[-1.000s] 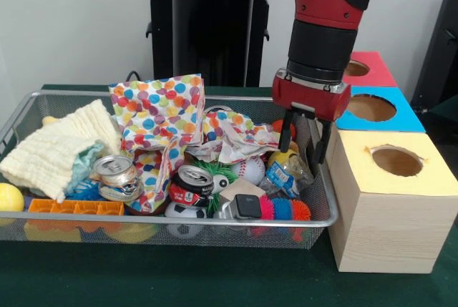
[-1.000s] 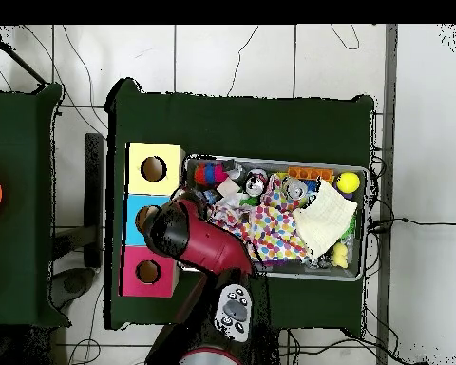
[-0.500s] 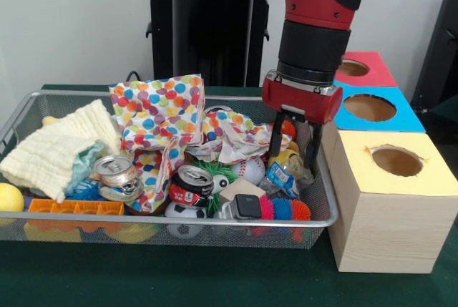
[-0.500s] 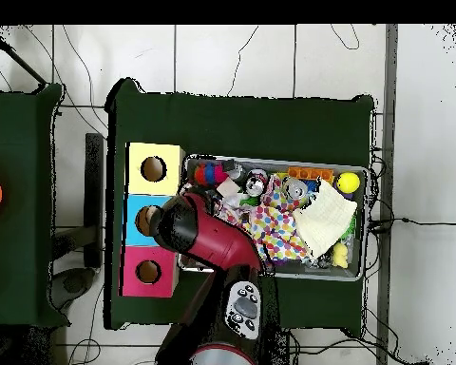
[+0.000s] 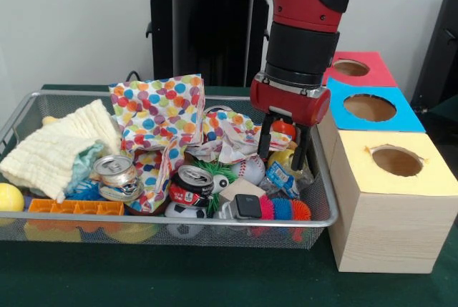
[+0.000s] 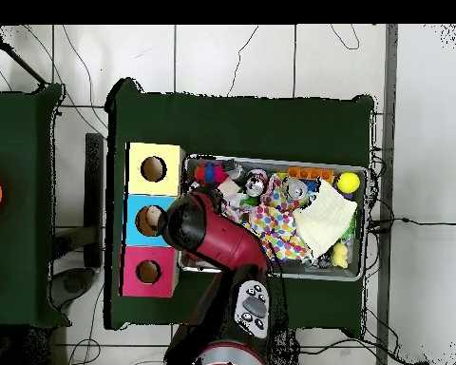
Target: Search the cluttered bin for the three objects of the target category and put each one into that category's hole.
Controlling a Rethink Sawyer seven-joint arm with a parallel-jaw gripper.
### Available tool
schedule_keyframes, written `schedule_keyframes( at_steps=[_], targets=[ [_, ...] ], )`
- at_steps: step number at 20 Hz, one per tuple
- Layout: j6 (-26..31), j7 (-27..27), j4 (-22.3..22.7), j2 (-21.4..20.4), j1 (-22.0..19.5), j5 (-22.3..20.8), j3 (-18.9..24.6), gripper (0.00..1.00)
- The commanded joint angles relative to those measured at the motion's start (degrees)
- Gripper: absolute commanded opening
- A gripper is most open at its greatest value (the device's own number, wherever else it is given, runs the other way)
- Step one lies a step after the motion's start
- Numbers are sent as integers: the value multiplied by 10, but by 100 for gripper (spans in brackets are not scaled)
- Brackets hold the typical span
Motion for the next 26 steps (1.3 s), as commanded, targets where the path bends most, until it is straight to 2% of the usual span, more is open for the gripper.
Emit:
schedule_keyframes(
  at_steps=[1, 14, 20, 26],
  targets=[
    [12, 102, -3, 25, -10, 1, 32, 100],
    [12, 103, 0, 35, -8, 1, 32, 100],
    [5, 99, 7, 42, -20, -5, 45, 100],
    [9, 108, 15, 44, -3, 0, 35, 100]
  ],
)
